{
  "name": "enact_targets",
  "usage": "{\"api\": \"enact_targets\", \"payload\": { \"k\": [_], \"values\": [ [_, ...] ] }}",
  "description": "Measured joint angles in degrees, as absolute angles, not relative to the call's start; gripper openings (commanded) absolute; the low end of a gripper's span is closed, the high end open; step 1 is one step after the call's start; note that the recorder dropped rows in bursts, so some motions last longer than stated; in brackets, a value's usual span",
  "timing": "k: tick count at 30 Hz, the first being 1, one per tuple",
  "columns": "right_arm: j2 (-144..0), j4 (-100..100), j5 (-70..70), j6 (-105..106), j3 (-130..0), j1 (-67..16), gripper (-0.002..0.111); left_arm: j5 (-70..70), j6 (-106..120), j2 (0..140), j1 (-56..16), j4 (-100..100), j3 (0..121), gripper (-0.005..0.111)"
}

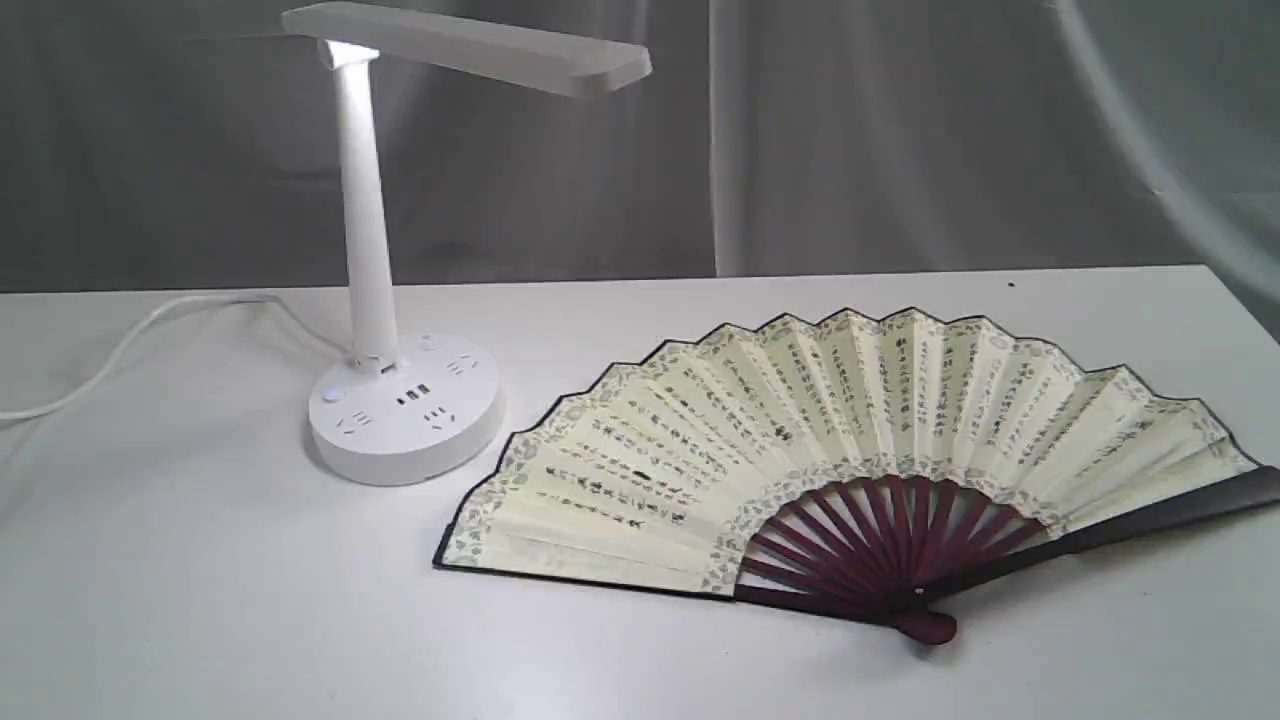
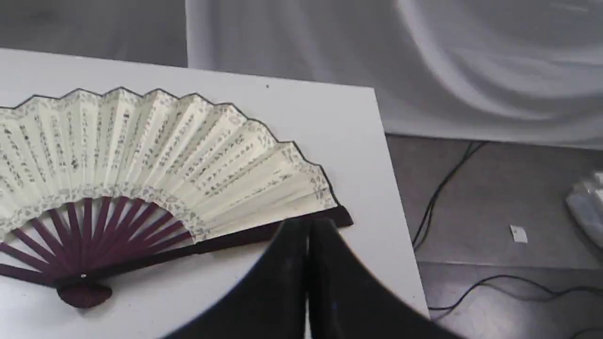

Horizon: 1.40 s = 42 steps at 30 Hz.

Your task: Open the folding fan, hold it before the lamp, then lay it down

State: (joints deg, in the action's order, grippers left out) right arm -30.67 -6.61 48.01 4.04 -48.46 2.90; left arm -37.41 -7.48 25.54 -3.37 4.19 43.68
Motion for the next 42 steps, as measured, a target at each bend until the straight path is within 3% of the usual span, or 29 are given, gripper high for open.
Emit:
{"api": "enact_targets", "payload": {
  "k": [16, 42],
  "values": [
    [-0.8, -6.8, 49.7, 4.0, -37.1, 2.9, 0.000, -36.5, -9.0, 1.1, -3.4, 4.8, 38.2, 0.000],
    [-0.1, -6.8, 54.5, 4.0, -35.7, 2.9, 0.000, -36.0, -9.9, 0.2, -3.4, 7.9, 30.8, 0.000]
  ]
}}
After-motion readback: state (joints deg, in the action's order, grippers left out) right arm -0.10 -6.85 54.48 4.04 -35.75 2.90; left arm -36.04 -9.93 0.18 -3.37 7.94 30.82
